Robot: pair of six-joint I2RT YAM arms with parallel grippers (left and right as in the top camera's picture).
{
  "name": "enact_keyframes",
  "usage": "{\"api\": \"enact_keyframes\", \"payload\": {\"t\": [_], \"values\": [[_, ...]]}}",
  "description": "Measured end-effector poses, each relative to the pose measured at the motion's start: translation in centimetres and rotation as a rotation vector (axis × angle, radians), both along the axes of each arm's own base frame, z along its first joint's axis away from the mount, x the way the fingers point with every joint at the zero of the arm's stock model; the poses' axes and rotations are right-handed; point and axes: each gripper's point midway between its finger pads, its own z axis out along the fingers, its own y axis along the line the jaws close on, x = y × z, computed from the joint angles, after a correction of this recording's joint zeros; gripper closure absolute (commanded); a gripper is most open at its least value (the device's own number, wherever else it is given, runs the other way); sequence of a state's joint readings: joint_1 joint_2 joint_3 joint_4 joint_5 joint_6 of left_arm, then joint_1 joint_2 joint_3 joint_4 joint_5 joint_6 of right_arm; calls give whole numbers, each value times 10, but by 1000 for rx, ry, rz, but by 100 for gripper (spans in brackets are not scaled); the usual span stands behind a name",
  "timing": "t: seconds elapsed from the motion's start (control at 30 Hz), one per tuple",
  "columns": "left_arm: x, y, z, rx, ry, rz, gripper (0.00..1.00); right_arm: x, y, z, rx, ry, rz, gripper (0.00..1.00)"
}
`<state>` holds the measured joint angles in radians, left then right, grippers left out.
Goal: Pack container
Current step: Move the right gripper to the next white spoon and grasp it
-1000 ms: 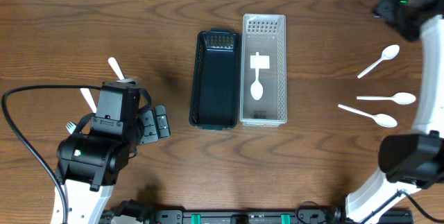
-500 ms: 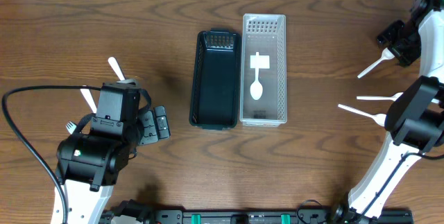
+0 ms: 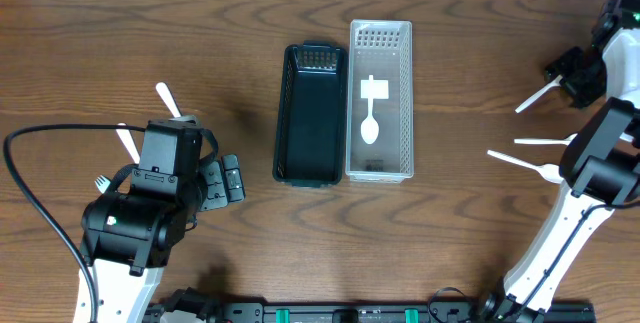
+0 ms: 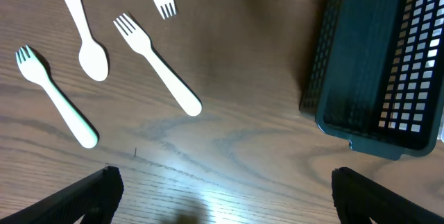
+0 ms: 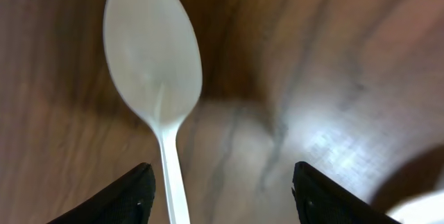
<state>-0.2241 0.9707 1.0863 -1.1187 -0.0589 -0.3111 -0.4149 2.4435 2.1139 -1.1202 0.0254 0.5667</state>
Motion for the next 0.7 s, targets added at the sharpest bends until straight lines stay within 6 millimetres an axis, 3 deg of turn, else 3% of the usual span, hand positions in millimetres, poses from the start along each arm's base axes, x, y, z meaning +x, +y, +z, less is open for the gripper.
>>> {"api": "enact_keyframes", "payload": {"t": [0.4, 0.7], "values": [[0, 0, 0, -1, 0, 0, 2, 22, -3, -5, -5, -82, 16, 36], [4, -1, 2, -4, -17, 0, 2, 22, 5, -15, 0, -58, 41, 38]]}}
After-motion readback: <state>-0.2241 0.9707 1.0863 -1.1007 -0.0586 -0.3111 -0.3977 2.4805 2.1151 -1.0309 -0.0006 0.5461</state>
